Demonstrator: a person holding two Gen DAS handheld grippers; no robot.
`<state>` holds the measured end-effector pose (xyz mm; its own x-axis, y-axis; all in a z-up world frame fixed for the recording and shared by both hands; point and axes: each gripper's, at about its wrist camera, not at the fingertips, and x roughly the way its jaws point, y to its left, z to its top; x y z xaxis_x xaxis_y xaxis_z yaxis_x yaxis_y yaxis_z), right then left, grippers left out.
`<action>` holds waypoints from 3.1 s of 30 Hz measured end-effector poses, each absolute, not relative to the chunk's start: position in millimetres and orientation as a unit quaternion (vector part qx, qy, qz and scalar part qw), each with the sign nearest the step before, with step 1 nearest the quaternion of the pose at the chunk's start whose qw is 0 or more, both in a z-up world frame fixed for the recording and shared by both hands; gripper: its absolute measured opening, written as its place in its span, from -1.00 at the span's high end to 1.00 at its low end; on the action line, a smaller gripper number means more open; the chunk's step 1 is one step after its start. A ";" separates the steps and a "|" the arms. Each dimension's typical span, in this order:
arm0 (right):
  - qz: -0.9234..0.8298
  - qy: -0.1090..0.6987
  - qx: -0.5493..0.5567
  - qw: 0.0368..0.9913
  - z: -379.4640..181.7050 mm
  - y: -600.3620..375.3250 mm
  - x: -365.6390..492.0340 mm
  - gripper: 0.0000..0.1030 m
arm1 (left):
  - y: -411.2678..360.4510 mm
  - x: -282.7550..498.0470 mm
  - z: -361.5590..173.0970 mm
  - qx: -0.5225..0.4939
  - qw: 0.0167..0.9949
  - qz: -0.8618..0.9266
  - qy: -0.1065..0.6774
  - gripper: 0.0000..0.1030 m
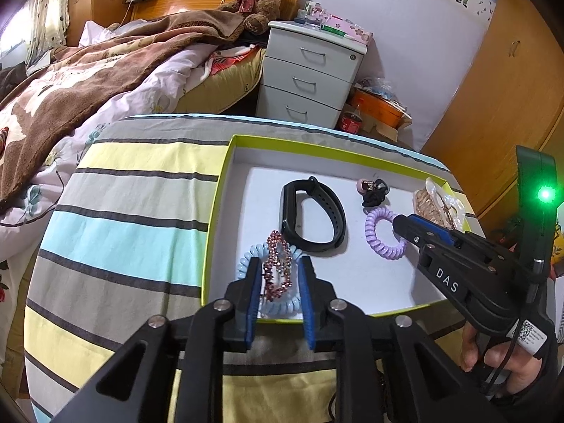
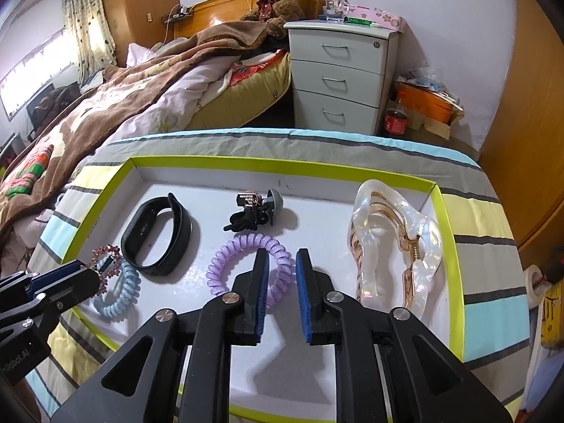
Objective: Organize jewelry
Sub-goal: 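Open both tools to release the hair clip and coil tie in the box, then grasp the brown beaded bracelet on the bedspread with the right tool, then grasp the black hair tie with teal bead with the left tool while the right tool holds the bracelet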
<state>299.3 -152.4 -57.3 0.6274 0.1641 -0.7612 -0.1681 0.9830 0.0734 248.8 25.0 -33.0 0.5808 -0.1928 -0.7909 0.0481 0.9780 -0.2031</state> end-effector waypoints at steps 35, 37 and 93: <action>0.132 0.376 0.026 0.917 -27.8 -165.9 207.7 0.20 | 34.2 185.0 -2.9 -0.092 0.900 -0.080 0.418 0.06; 0.139 0.378 0.025 0.915 -30.9 -166.9 199.1 0.20 | 36.8 177.7 -3.1 -0.096 0.901 -0.083 0.415 0.06; 0.202 0.415 -0.038 0.886 -68.6 -144.4 146.8 0.87 | 51.6 101.7 -22.4 -0.119 0.890 -0.094 0.430 -0.04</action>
